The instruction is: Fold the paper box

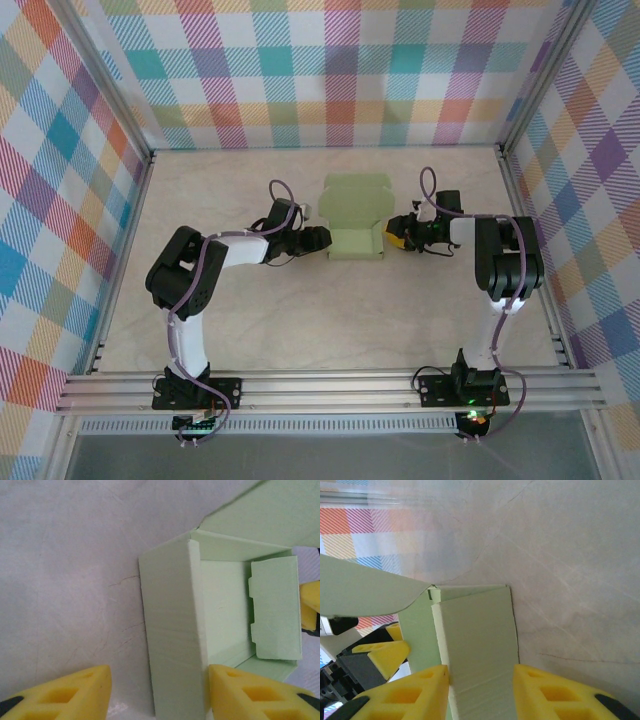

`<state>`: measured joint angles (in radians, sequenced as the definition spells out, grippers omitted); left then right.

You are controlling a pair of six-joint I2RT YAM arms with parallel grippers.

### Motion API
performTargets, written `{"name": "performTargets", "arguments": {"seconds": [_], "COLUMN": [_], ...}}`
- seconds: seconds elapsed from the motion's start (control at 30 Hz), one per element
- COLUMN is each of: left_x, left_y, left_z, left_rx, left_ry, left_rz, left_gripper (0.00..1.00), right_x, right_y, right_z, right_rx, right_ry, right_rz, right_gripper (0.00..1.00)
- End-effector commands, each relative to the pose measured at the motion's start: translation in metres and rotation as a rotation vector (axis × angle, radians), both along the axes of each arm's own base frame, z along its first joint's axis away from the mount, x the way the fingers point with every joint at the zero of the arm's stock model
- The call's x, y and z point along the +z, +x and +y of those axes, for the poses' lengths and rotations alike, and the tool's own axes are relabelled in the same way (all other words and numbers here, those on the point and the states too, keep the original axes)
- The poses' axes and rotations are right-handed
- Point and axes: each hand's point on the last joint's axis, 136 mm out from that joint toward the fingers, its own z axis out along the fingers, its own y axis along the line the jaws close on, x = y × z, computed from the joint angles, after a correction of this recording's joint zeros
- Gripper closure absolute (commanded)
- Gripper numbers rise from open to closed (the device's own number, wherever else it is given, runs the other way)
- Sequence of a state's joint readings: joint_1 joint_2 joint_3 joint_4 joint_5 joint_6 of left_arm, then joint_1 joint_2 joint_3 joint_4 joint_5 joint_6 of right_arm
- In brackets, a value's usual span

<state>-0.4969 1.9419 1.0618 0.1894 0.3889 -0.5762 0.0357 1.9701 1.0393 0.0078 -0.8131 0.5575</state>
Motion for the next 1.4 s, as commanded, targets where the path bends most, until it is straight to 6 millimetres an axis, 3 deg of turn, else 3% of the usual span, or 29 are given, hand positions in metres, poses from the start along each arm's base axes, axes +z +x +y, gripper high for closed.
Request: {"name": "performTargets", "arguments": {"seconds": [0.0, 0.2, 0.57, 0.9, 1.37], "left_x": [0.0, -0.001, -0.006, -0.006, -0.007], "left_y": [0.002, 0.001, 0.0, -0.001, -0.002], "left_z": [-0.008, -0.008, -0.012, -0.009, -0.009], "left_rx": [-0.016, -0.019, -0.028, -0.029, -0.034], "left_ry": [-0.013, -0.014, -0.024, -0.006, -0.004], "left_rz": [-0.004, 0.002, 0.018, 0.021, 0.024], "left_gripper": [0.5, 0.51, 0.59, 0.61, 0.6], "right_x": [0.002, 0.003, -0.02, 0.008, 0.017], "right_y": [-0.006, -0.006, -0.021, -0.018, -0.02], "right_z": [0.003, 0.004, -0.002, -0.005, 0.004], "right_rx": [0.023, 0.031, 0.053, -0.003, 0.01], "right_ry": [0.01, 0.021, -0.122, 0.003, 0.124], "right_rz": [-0.01, -0.019, 0.051, -0.046, -0.083], "right_gripper": [0.62, 0.62, 0.63, 0.6, 0.58]}}
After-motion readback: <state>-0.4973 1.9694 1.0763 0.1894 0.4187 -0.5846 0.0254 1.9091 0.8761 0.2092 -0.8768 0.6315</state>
